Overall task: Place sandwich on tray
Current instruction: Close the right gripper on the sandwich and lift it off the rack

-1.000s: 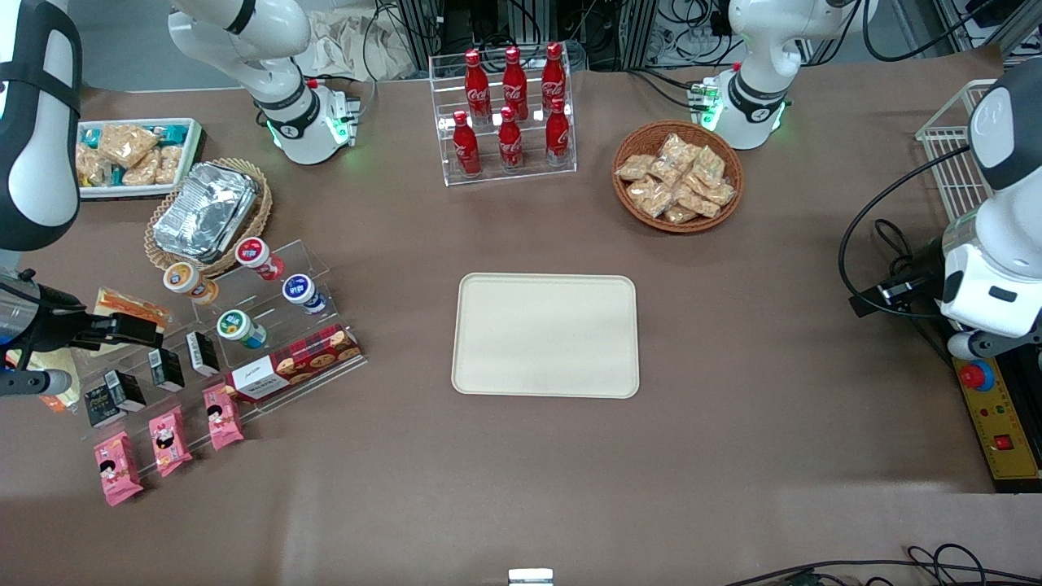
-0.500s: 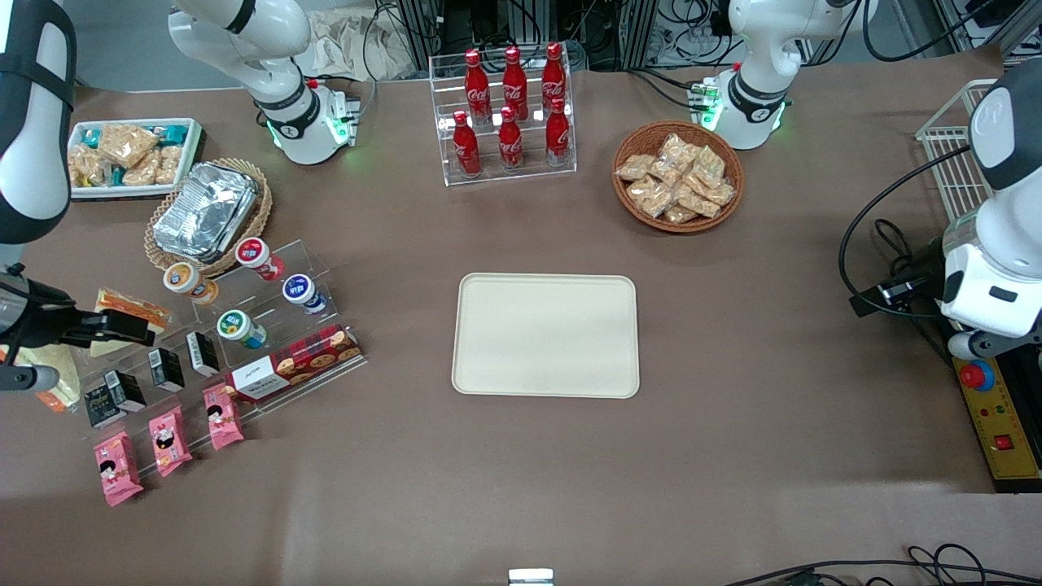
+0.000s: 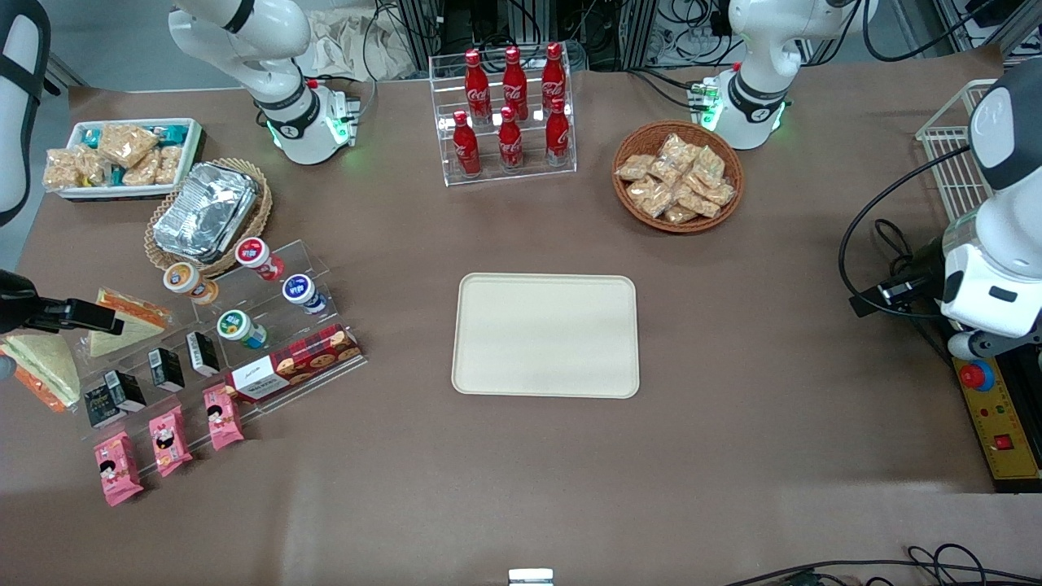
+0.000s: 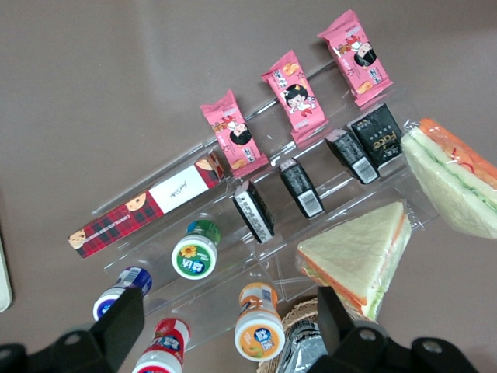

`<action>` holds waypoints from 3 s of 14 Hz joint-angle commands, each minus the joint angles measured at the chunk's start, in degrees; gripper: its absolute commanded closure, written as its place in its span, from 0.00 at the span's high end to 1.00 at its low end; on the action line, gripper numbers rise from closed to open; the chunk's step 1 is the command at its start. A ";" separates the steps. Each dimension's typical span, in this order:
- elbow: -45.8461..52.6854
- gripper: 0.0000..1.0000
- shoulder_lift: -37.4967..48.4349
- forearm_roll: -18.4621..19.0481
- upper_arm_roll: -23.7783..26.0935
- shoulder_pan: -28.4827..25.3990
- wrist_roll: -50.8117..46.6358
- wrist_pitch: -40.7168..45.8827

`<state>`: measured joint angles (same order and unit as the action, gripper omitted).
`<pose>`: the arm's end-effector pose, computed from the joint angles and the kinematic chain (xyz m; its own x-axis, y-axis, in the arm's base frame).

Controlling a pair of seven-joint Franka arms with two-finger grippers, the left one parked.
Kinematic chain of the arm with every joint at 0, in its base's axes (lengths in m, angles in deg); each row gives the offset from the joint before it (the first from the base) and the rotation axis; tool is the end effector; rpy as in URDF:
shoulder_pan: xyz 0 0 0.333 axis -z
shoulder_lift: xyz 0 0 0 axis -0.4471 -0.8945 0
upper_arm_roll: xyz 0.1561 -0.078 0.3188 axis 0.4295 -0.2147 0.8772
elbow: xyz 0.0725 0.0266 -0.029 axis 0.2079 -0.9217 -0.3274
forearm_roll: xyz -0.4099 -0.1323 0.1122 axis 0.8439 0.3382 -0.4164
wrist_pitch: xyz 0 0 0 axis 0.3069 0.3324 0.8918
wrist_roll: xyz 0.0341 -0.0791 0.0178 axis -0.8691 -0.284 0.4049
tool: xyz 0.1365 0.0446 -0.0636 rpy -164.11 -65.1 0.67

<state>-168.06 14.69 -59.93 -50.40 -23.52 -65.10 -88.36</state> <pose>0.6780 -0.1098 0.5366 0.9925 -0.0958 -0.0763 -0.0972 -0.9952 -0.0143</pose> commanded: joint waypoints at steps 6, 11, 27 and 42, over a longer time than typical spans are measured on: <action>-0.32 0.99 -0.23 1.27 0.38 7.41 8.08 -0.43; -0.32 0.99 -2.50 3.04 0.64 14.94 29.73 -5.51; -0.05 0.99 -12.44 -0.23 0.38 20.25 69.95 -18.80; -2.95 0.99 -14.73 -0.13 -0.06 22.00 71.11 -18.01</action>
<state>-170.21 -0.19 -60.07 -50.87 -2.01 5.79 -106.44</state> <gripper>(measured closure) 0.009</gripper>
